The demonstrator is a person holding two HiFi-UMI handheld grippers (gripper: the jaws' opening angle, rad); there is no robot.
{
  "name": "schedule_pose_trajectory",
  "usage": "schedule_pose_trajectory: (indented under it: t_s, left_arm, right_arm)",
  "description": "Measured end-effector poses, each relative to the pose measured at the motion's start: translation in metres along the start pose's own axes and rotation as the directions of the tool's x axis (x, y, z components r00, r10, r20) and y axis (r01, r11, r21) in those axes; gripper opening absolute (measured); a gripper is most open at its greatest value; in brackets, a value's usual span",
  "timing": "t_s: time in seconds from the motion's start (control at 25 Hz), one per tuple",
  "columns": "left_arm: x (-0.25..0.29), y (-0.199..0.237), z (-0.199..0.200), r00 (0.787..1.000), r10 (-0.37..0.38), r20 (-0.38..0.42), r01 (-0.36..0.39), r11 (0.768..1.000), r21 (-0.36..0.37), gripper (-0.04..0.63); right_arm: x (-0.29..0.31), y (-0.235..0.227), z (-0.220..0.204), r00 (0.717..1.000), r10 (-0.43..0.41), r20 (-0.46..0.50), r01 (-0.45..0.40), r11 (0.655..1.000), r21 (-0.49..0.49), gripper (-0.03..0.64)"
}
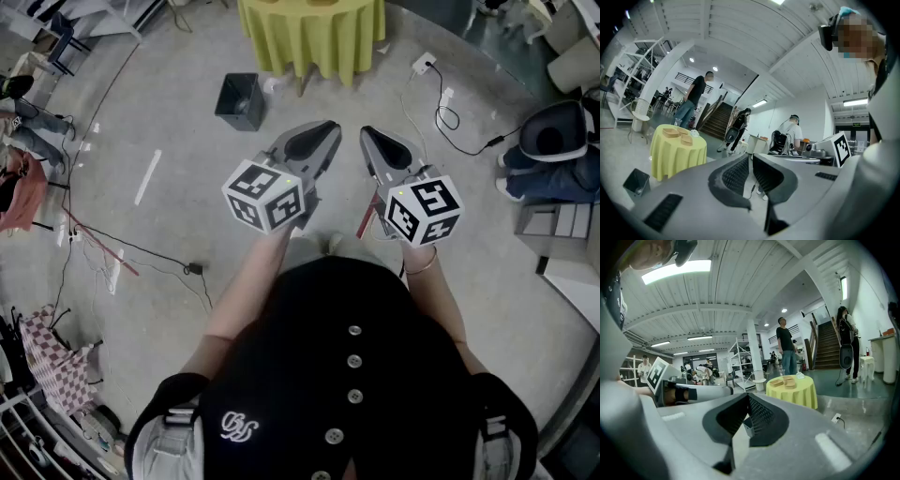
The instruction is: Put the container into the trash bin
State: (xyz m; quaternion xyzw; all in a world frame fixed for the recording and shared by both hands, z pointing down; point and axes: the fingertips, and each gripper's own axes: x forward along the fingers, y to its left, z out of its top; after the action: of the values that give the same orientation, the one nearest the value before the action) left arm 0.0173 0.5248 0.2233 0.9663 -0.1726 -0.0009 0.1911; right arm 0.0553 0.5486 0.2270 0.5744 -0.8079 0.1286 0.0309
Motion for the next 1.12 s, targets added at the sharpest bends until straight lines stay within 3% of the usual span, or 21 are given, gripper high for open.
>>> schedule_pose_trajectory:
  t_s: [0.32, 0.6, 1.12]
  left_arm:
    - [0.006, 0.0, -0.003, 1.0, -0.004, -0.006, 0.004, 1.0, 0.003, 0.037]
    - [0.022, 0.001, -0.002, 1.0, 0.005, 0.0, -0.005, 1.0, 0.016, 0.037]
    - [0.06, 0.011, -0.008, 1.0, 0.031, 0.003, -0.031, 0.999, -0.008, 0.037]
  right_arm:
    - [0.002, -0.005, -0.004, 1.0, -0.003, -0.011, 0.003, 1.0, -0.011, -0.002]
    - [0.0, -0.021, 0.004, 0.999, 0.0, 0.035, 0.0, 1.0, 0.014, 0.0]
    - [0.004, -0.066, -0.001, 1.0, -0.018, 0.0, 0.018, 0.999, 0.026, 0.0]
